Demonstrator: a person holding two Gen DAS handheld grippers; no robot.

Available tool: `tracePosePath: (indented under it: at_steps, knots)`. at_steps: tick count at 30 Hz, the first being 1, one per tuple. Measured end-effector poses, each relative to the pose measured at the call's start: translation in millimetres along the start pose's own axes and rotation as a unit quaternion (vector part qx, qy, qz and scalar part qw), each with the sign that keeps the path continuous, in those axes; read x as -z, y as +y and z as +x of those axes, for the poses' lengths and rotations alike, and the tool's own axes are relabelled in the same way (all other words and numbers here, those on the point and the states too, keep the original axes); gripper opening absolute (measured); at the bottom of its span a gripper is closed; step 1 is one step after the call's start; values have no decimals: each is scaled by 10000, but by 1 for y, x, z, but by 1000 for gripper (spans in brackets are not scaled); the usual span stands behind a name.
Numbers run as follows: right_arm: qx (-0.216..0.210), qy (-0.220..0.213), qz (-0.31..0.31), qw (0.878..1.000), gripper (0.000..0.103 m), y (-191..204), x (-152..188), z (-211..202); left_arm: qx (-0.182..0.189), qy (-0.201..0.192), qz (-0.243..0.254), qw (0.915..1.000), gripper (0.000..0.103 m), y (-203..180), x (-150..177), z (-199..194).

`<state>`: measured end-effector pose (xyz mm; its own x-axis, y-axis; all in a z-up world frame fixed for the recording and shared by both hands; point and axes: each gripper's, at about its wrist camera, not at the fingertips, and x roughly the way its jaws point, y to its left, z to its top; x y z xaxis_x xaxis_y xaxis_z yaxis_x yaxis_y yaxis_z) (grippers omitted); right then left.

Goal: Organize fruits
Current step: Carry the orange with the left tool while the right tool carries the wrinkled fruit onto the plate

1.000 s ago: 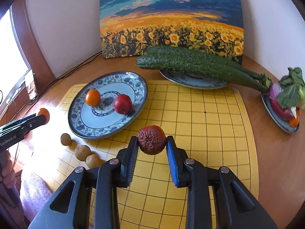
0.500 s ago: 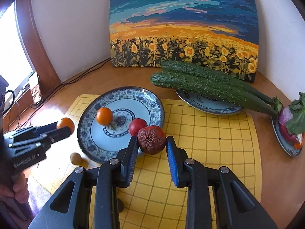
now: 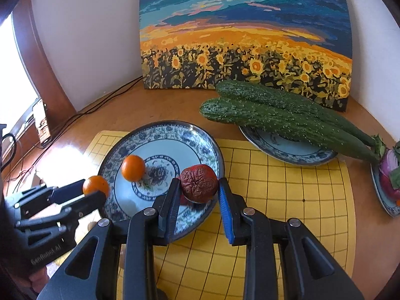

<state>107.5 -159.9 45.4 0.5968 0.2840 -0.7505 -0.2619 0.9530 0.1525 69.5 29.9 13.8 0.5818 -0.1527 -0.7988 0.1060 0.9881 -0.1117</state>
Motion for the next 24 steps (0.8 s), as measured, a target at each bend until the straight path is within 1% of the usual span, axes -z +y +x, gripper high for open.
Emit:
tracePosePath:
  at_steps: [8, 11, 18, 24]
  knots:
    - [42, 35, -184, 9998, 31, 9, -7, 19, -35, 60, -21, 10000, 36, 1, 2, 10]
    - [117, 14, -242, 9996, 31, 11, -8, 21, -63, 29, -27, 10000, 36, 2, 2, 10]
    - [146, 62, -275, 9995, 31, 9, -14, 28, -66, -2, -7, 10000, 36, 1, 2, 11]
    - [200, 188, -335, 9991, 31, 8, -18, 40, -96, 2, 12, 10000, 36, 0, 3, 10]
